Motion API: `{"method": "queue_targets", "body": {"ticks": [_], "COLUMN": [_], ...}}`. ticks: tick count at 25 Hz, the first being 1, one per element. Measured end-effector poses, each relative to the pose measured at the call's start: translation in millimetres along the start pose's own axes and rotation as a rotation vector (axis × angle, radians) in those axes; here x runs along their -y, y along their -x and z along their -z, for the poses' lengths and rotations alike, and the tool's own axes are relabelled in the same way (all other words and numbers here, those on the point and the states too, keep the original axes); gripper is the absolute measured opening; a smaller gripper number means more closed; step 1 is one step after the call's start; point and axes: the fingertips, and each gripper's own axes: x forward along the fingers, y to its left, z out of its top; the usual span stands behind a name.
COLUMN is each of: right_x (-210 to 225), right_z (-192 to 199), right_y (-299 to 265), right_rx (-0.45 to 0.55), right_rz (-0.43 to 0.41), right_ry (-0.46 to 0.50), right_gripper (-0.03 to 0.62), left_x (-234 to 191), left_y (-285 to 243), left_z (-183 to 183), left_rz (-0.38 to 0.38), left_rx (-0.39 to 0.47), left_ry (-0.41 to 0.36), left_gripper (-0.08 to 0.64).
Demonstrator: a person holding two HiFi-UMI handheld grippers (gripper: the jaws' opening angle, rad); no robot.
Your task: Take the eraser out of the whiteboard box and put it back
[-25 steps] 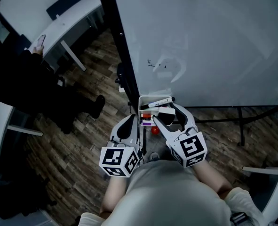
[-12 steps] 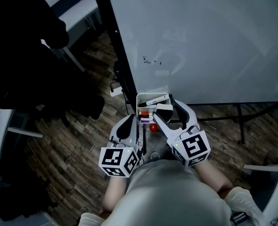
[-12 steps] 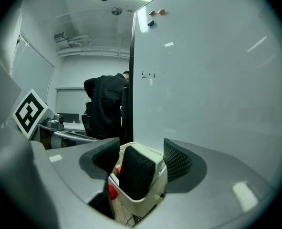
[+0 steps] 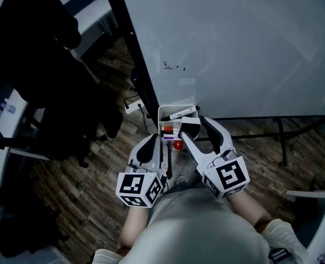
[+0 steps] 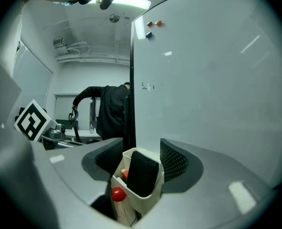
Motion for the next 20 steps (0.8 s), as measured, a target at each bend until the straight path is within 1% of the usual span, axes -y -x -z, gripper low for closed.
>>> {"method": "queue_targets", "body": {"ticks": [3,8,12,13,20], "right_x": [-1,0,1,2,5], "right_z": [-5,-11,-14,-13,-13], "right_y": [6,15,28,32,65], "right_rx": [0.022,0.032,0.027,0.025,0.013], "right_rz": [-0.007,-0.035,-0.065,-0.072,-0.128], "right_ry": [-0.013,-0.011,-0.001,-0.001,0.010], "right_gripper": [0.192,0.110,0.013,0.003,0.003], "left_x": [4,13,28,32,66], "left_y": [4,13,18,19,27], "left_z": [1,2,4,4,14], "left_rz": [-0.012,-0.052,-0.076,-0.081,-0.109], "left_rx": [0.003,0.014,0.025,0.028,0.036], "left_ry": [0.004,0.015,0.019,0.020,0.029], "left_gripper": [0.002,0.002,0.002,0.002,0.002]}}
